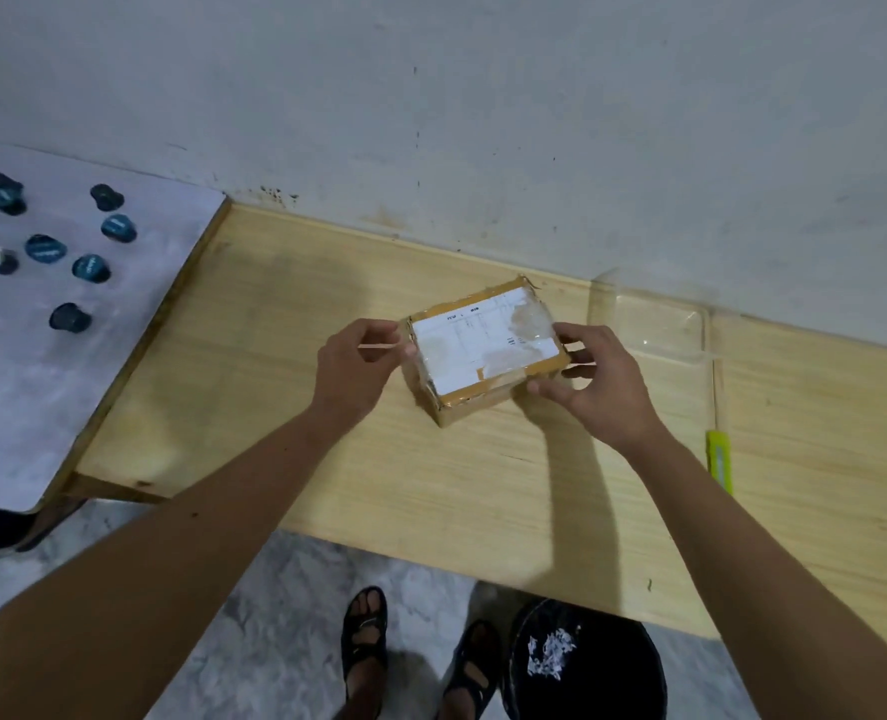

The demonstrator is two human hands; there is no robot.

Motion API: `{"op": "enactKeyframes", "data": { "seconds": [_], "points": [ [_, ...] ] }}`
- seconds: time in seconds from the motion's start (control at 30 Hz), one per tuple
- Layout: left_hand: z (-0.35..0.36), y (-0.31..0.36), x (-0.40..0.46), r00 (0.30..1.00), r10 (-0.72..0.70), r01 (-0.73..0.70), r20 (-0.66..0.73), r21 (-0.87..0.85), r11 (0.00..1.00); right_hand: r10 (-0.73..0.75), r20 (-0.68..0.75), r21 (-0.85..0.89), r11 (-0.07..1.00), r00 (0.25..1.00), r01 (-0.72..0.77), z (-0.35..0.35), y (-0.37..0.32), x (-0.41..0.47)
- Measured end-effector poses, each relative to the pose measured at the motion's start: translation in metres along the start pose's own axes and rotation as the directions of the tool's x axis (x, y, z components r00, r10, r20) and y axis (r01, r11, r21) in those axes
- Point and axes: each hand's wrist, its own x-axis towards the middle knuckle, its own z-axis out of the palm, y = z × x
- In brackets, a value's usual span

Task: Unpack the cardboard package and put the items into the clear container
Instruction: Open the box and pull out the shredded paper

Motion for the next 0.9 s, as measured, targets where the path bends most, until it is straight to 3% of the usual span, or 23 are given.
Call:
{"op": "enactKeyframes", "data": {
  "seconds": [0.13, 0.23, 0.4, 0.5, 0.67, 0.9],
  "points": [
    [0.003, 0.006, -0.011, 0.994, 0.108, -0.108, 0.001, -0.007, 0.994, 0.044, -0.050, 0.044, 0.998, 0.998, -0.042, 0.019, -0.007, -0.021],
    [-0.002, 0.004, -0.022, 0.969, 0.183, -0.189, 0.166, 0.017, 0.982, 0.017, -0.039, 0.082, 0.996, 0.999, -0.014, 0.033, -0.006, -0.031],
    [-0.017, -0.013, -0.014, 0.867, 0.277, -0.331, 0.414, 0.064, 0.941, -0.065, 0.022, 0.061, 0.996, 0.998, 0.063, 0.025, 0.003, -0.027],
    [-0.018, -0.017, -0.008, 0.865, 0.283, -0.331, 0.415, 0.047, 0.942, -0.093, 0.063, 0.068, 0.994, 0.994, 0.089, 0.019, 0.005, -0.022],
    [-0.014, -0.019, -0.007, 0.900, 0.246, -0.266, 0.360, 0.004, 0.964, 0.001, 0.110, 0.147, 0.989, 0.994, -0.017, 0.022, -0.004, -0.021],
    [-0.017, -0.018, -0.003, 0.893, 0.247, -0.269, 0.376, 0.007, 0.963, -0.024, 0.030, 0.102, 0.995, 0.999, 0.020, 0.021, -0.020, -0.015]
  ]
}}
